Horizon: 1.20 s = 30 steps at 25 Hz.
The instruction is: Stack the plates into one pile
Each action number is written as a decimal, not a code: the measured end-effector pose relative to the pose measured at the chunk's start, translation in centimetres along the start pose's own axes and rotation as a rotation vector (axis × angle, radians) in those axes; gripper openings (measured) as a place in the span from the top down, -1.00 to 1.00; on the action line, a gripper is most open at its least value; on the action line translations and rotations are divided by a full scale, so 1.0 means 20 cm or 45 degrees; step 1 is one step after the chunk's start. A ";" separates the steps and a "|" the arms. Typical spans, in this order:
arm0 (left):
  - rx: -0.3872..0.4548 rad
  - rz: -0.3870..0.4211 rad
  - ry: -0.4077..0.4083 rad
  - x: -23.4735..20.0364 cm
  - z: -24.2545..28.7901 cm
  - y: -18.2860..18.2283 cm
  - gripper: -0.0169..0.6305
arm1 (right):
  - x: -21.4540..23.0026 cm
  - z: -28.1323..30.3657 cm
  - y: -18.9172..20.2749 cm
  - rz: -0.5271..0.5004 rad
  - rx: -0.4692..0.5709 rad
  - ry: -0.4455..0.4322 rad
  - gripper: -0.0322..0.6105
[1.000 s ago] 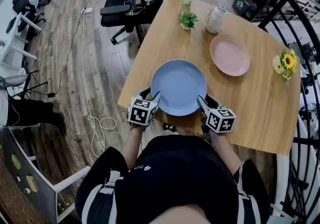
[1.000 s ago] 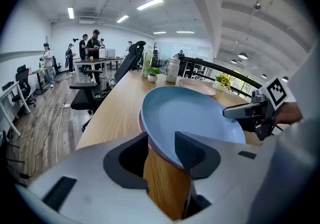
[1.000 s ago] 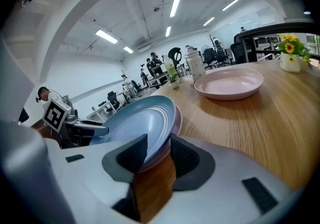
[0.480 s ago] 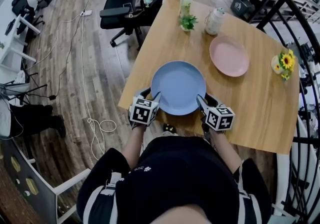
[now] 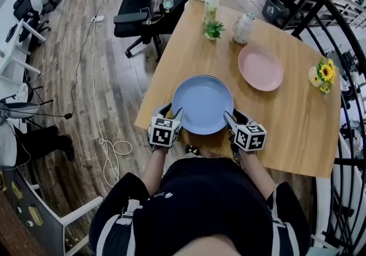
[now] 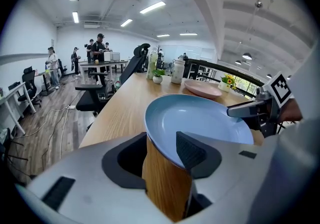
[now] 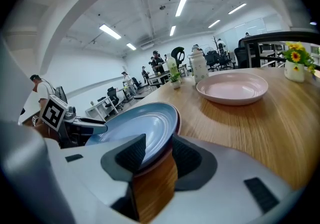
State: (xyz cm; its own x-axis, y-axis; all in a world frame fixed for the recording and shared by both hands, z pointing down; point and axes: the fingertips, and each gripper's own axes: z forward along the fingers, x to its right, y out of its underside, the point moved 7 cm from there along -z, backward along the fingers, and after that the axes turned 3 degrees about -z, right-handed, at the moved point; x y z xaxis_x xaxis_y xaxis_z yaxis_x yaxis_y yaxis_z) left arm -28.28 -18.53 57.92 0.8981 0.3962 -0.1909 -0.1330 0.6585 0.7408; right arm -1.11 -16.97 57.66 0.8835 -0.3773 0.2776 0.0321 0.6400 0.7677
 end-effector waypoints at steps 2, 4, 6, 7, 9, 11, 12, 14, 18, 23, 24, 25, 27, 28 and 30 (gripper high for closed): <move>0.034 -0.014 -0.020 -0.02 -0.03 -0.02 0.44 | 0.01 -0.01 -0.01 -0.010 0.009 0.013 0.31; 0.076 -0.037 -0.023 -0.04 -0.07 -0.04 0.44 | 0.01 -0.03 -0.03 -0.003 0.028 0.016 0.31; 0.123 -0.064 -0.019 -0.06 -0.12 -0.08 0.44 | 0.02 -0.05 -0.05 0.020 0.054 0.012 0.31; 0.148 -0.072 -0.021 -0.08 -0.14 -0.10 0.44 | 0.02 -0.06 -0.07 0.027 0.069 0.014 0.31; 0.205 -0.069 -0.024 -0.10 -0.17 -0.17 0.44 | 0.03 -0.08 -0.11 0.041 0.107 0.026 0.31; 0.263 -0.050 -0.004 -0.11 -0.20 -0.25 0.44 | 0.05 -0.11 -0.15 0.066 0.156 0.042 0.32; 0.288 -0.036 0.019 -0.11 -0.21 -0.30 0.44 | 0.06 -0.12 -0.17 0.077 0.182 0.052 0.32; 0.328 0.005 0.080 -0.08 -0.21 -0.40 0.44 | 0.09 -0.16 -0.22 0.096 0.232 0.077 0.33; 0.392 0.138 0.197 0.02 -0.19 -0.60 0.44 | 0.15 -0.27 -0.30 0.135 0.333 0.138 0.34; 0.437 0.272 0.327 0.22 -0.05 -0.79 0.44 | 0.27 -0.40 -0.34 0.180 0.411 0.202 0.35; 0.443 0.294 0.337 0.25 -0.02 -0.82 0.44 | 0.30 -0.42 -0.34 0.192 0.423 0.217 0.35; 0.445 0.315 0.346 0.29 0.01 -0.85 0.44 | 0.33 -0.44 -0.35 0.208 0.436 0.232 0.35; 0.432 0.345 0.371 0.36 0.06 -0.90 0.44 | 0.40 -0.48 -0.37 0.242 0.461 0.265 0.35; 0.421 0.354 0.386 0.39 0.09 -0.92 0.44 | 0.44 -0.50 -0.38 0.255 0.473 0.283 0.35; 0.400 0.360 0.408 0.44 0.15 -0.96 0.44 | 0.51 -0.53 -0.42 0.280 0.496 0.314 0.36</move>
State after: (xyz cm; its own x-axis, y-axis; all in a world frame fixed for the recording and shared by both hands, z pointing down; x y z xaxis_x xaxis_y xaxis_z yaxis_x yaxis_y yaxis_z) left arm -16.63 -29.58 43.89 0.6655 0.7388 -0.1065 -0.1755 0.2936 0.9397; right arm 12.64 -19.11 48.03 0.9353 -0.0623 0.3482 -0.3020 0.3718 0.8778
